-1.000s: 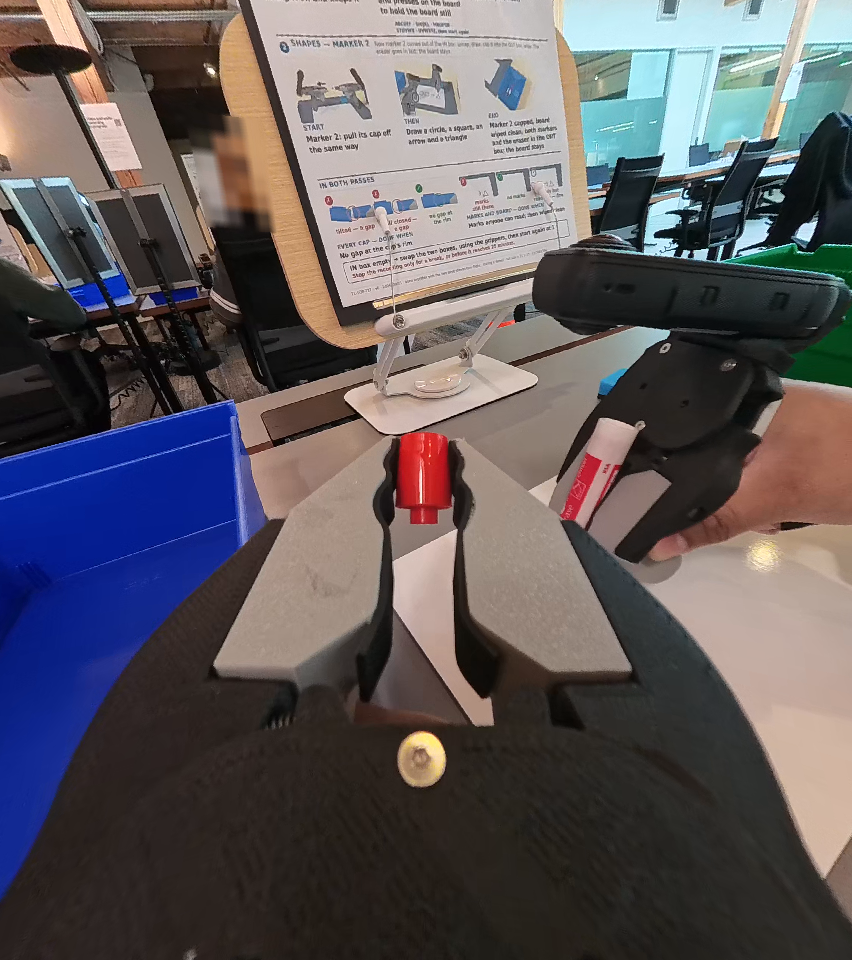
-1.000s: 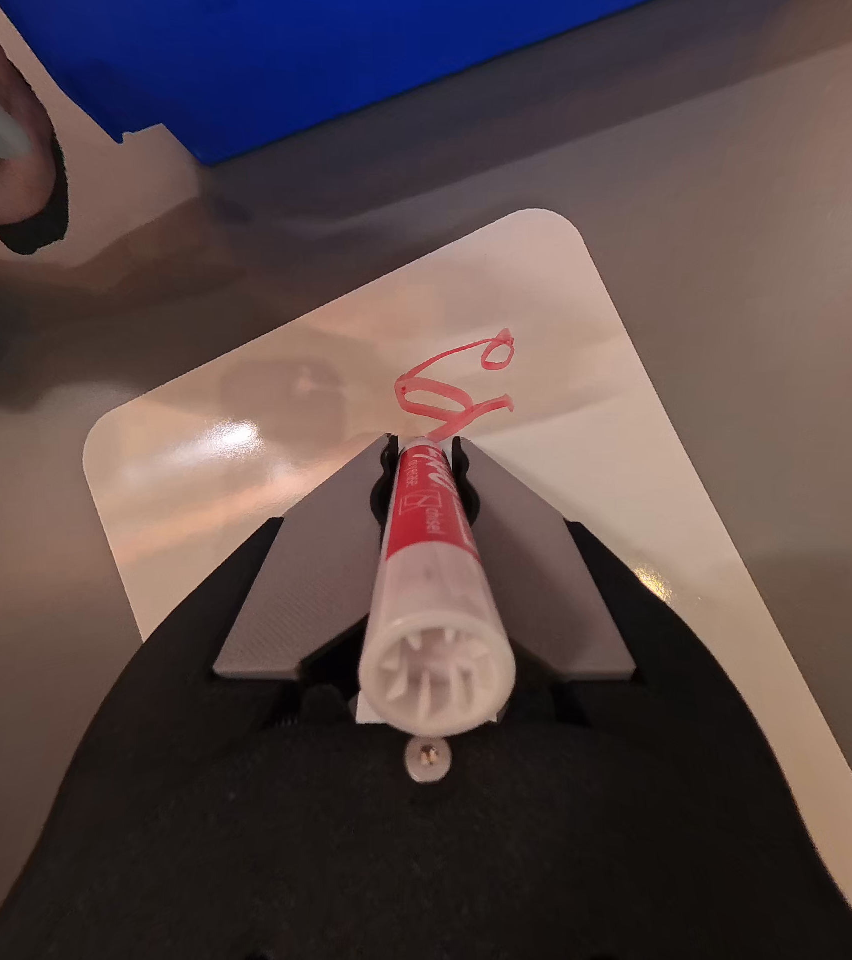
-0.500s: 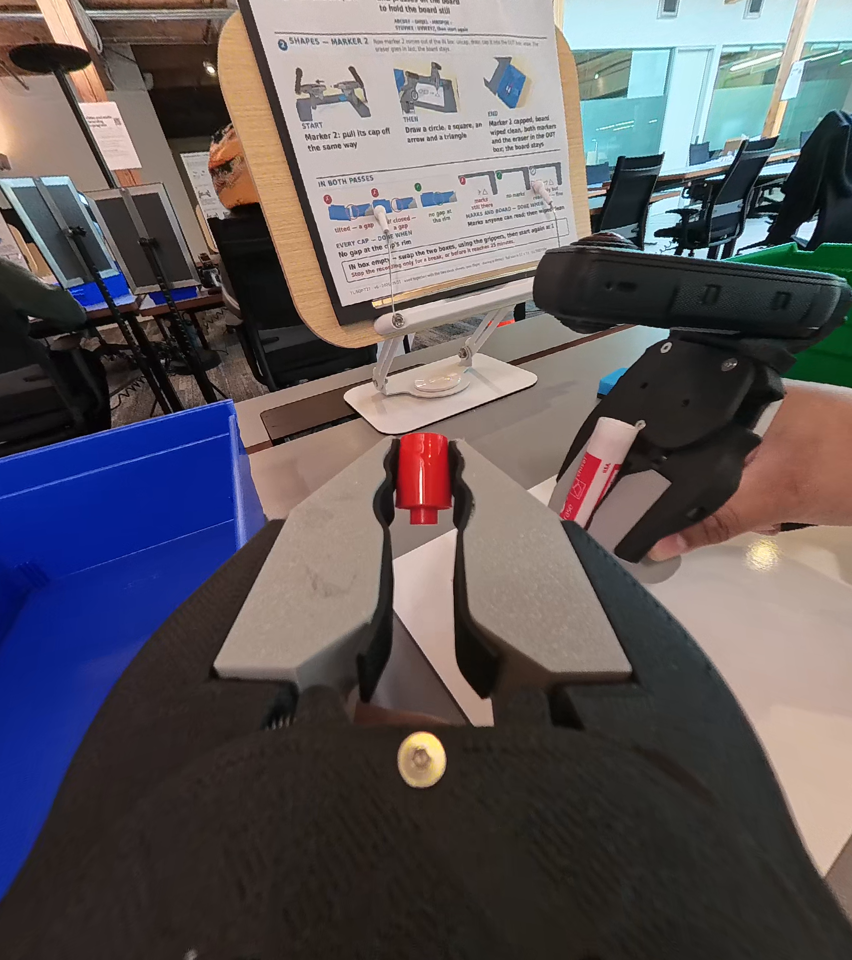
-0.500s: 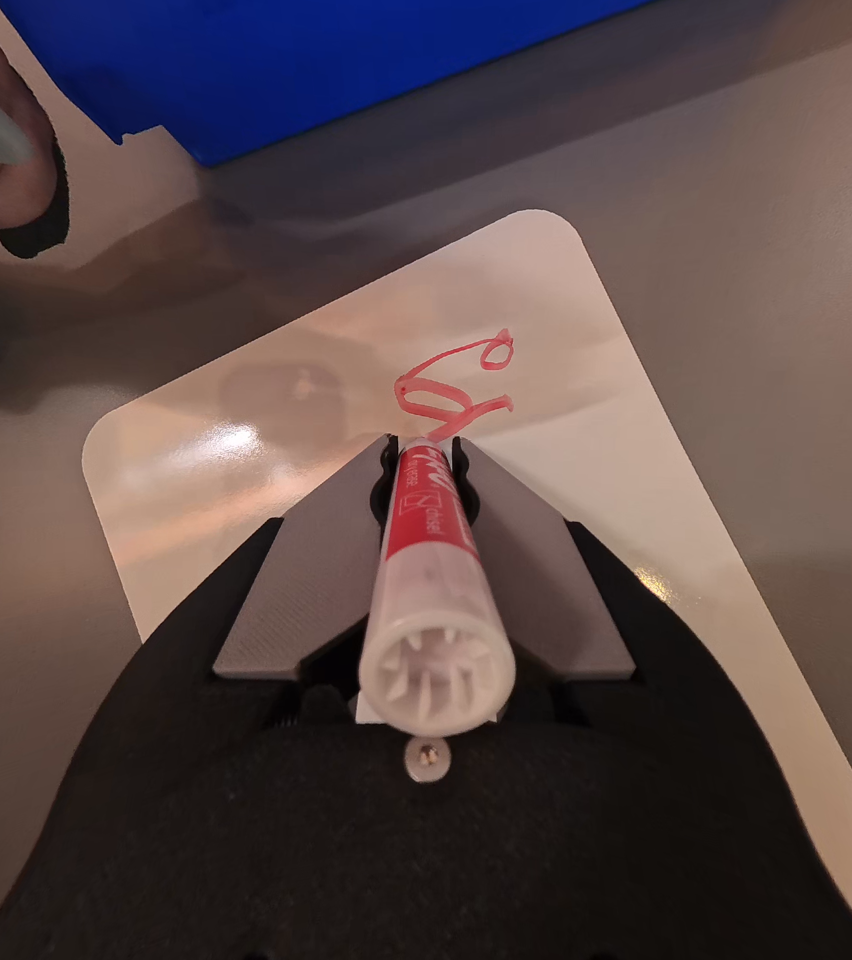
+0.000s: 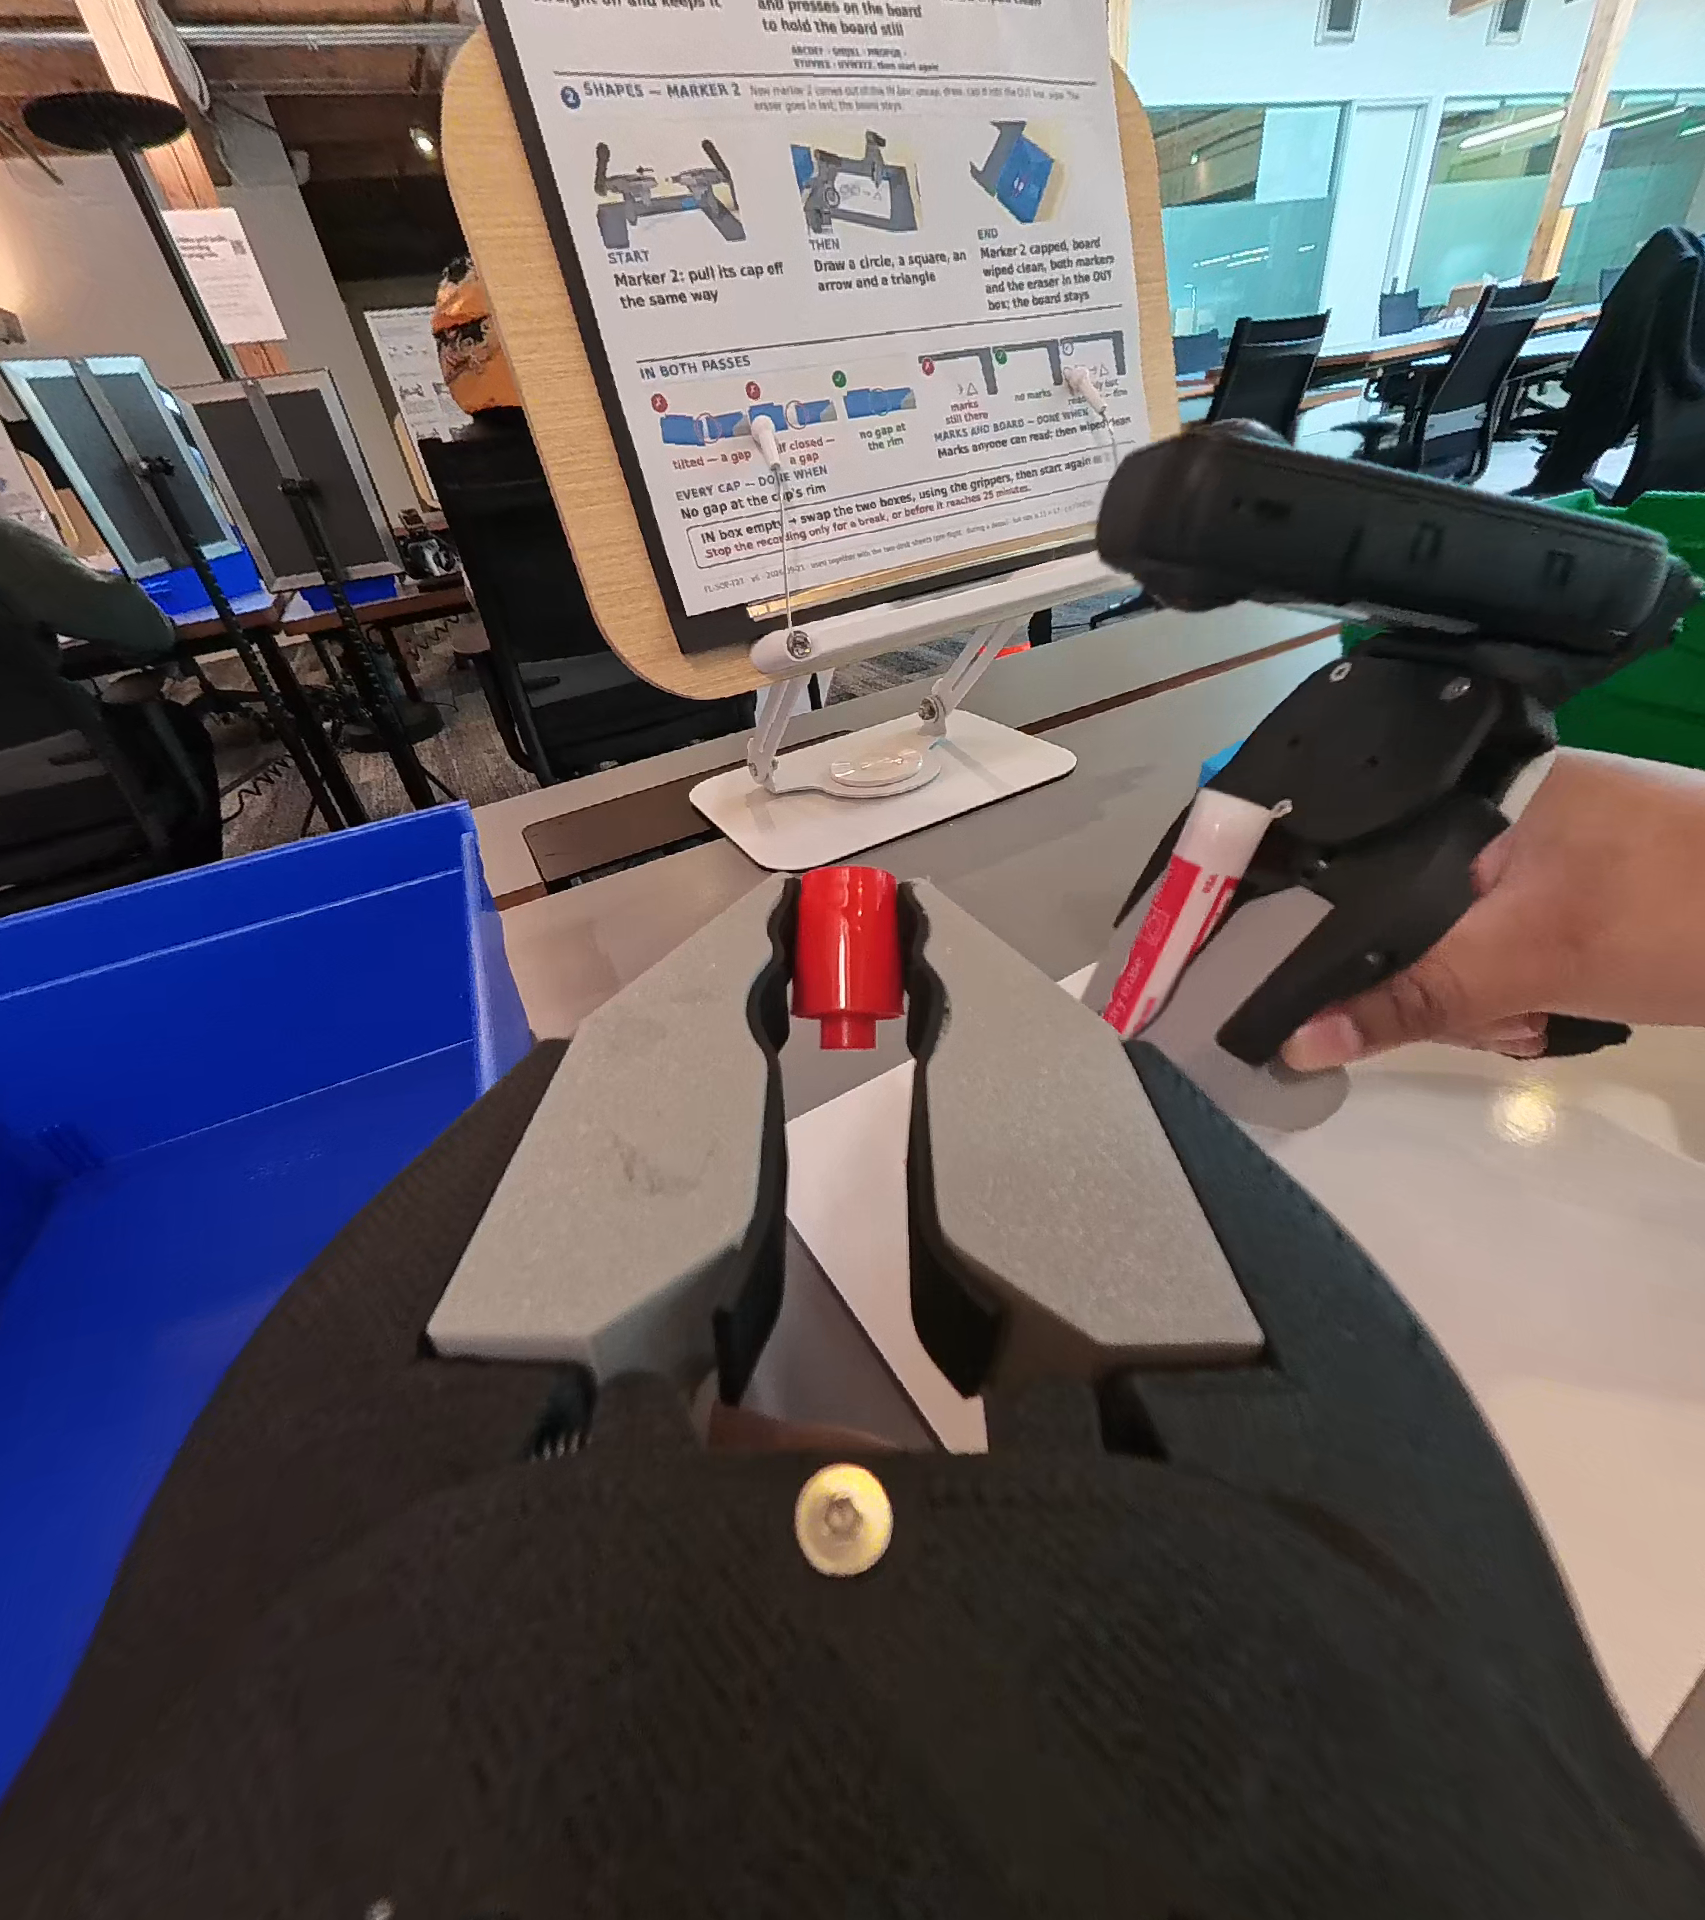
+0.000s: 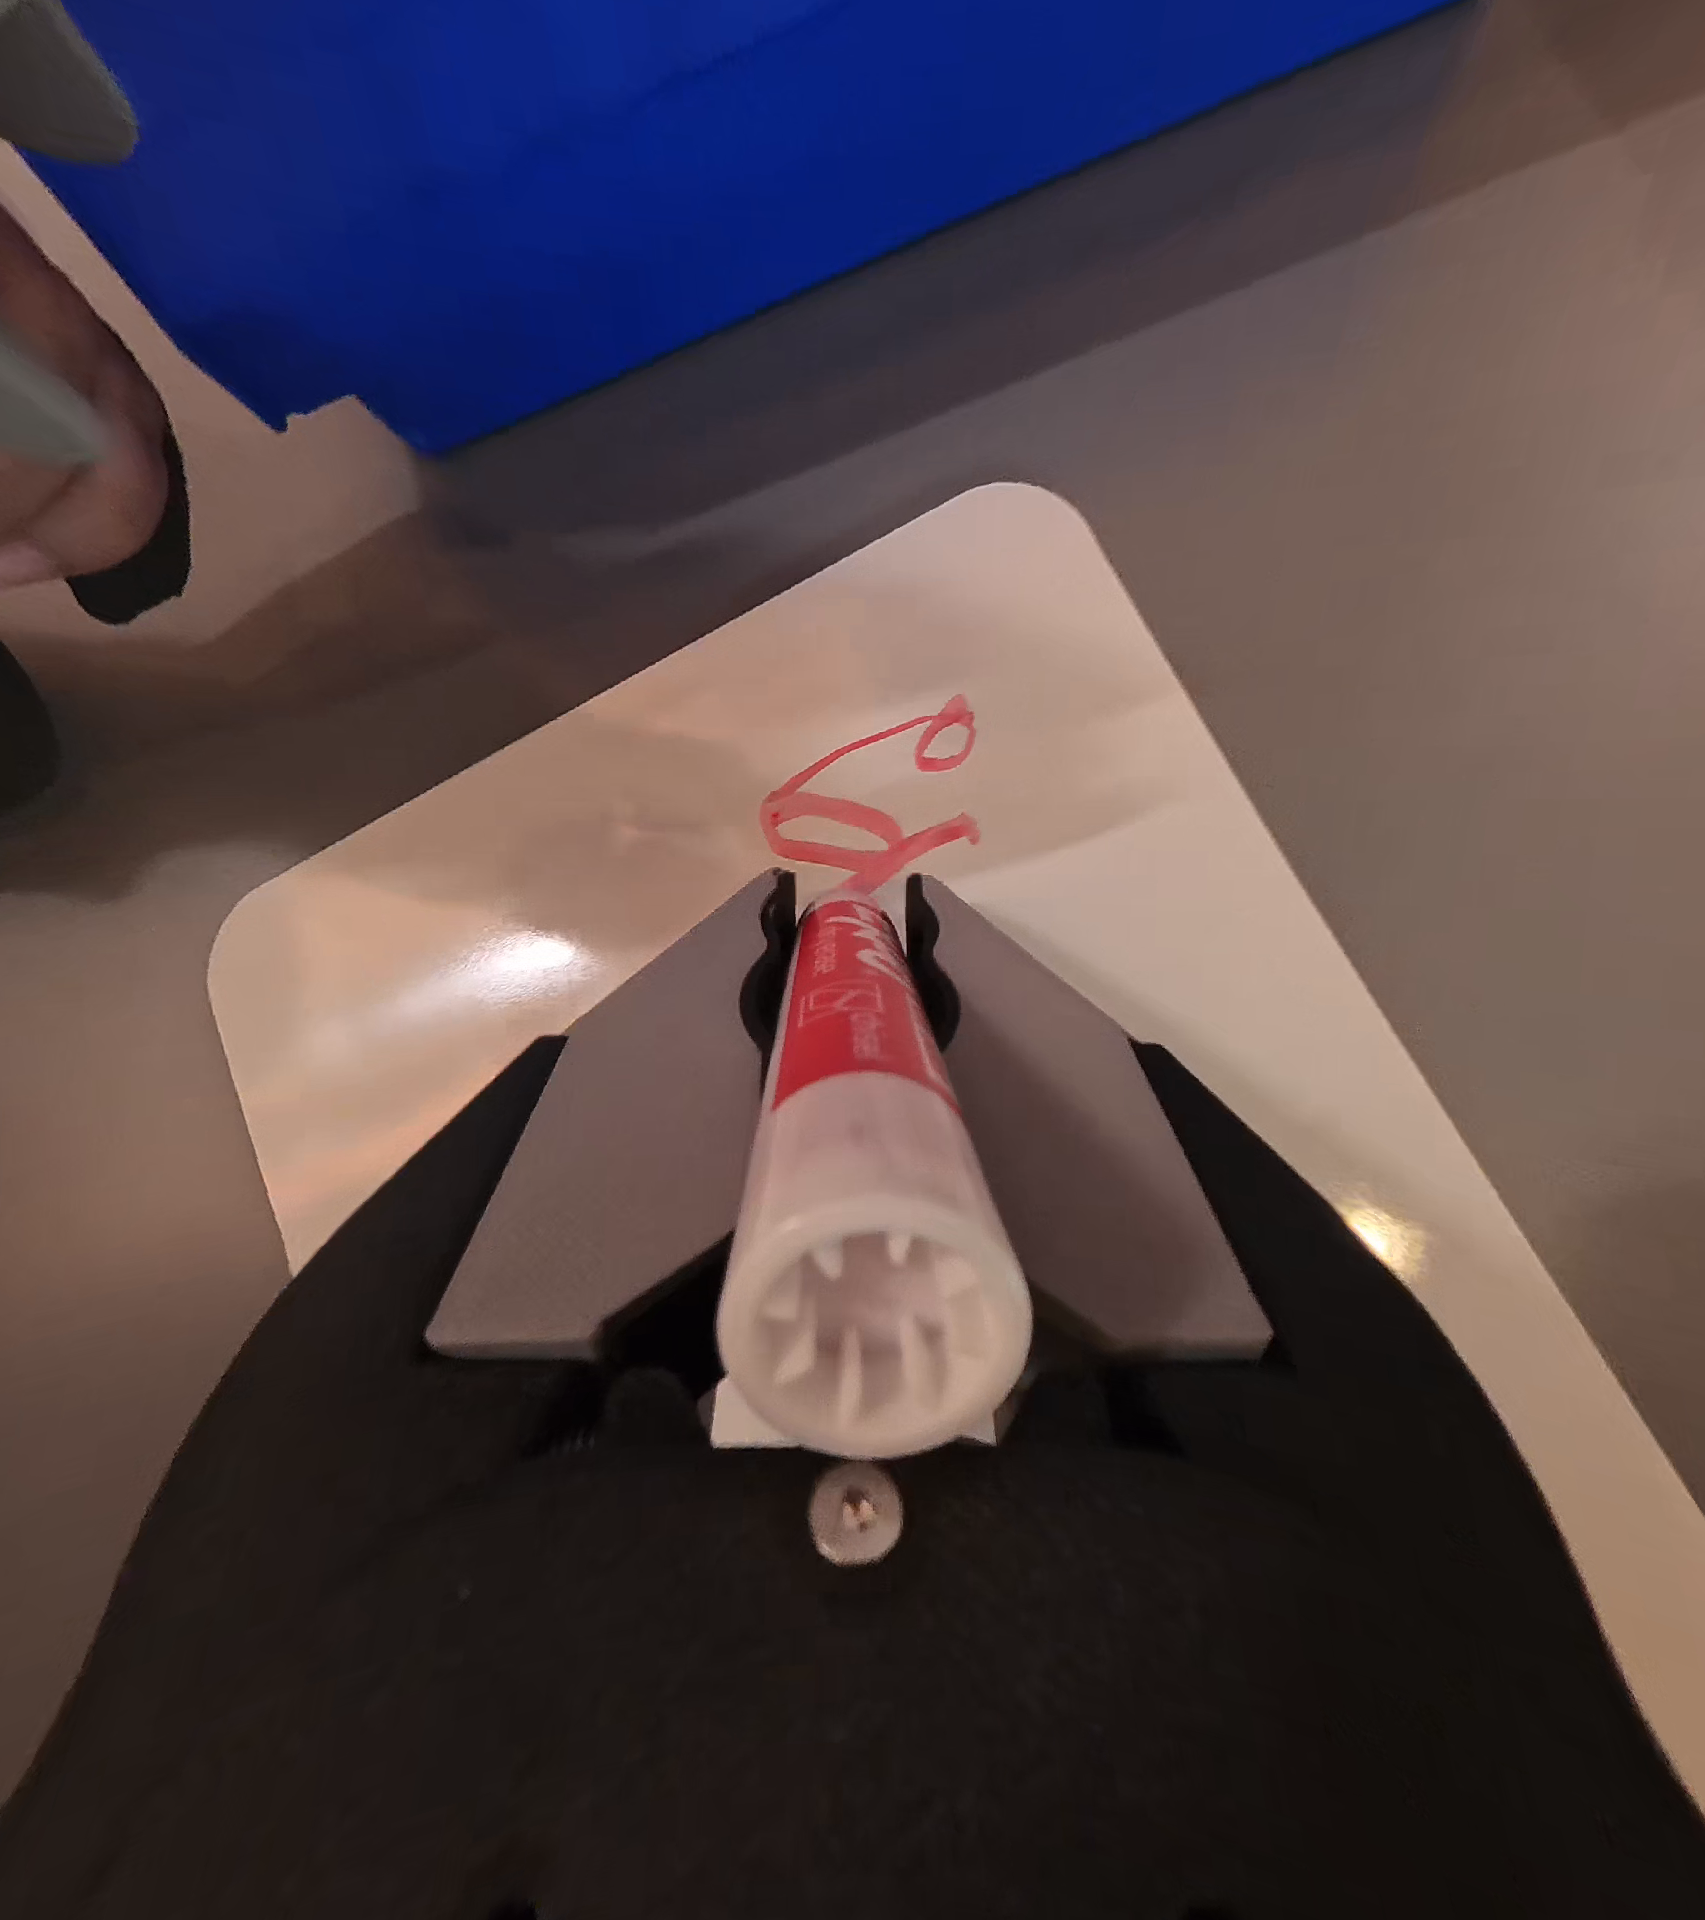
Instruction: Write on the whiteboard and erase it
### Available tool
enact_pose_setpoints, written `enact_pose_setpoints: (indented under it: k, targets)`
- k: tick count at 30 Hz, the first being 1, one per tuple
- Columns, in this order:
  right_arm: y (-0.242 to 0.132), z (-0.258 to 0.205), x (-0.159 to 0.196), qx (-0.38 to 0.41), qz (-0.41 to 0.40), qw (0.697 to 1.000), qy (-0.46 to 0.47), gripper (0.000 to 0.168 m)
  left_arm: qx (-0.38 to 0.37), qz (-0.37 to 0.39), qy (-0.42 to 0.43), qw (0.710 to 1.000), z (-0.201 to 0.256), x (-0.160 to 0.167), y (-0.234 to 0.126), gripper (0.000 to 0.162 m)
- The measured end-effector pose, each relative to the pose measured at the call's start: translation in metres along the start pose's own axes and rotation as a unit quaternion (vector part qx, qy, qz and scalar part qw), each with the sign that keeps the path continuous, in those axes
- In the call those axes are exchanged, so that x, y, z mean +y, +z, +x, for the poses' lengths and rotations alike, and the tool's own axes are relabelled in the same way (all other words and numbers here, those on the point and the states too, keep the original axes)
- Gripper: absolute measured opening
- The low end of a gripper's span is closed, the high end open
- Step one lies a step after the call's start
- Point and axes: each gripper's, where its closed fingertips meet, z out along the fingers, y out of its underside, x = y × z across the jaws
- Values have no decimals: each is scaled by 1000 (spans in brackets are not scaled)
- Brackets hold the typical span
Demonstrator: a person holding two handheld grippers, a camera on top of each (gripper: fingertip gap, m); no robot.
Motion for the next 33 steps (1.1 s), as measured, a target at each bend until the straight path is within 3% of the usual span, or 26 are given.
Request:
enact_pose_setpoints:
  k: [17, 33]
  targets:
    - [12, 6, 1, 31, -6, 999, -11, 18, 2, -2, 2, 1000, 1, 1, 0, 16]
    - [-5, 20, 9, 23, 0, 999, 42, 18, 1, -2, 1, 1000, 1, 1, 0, 16]
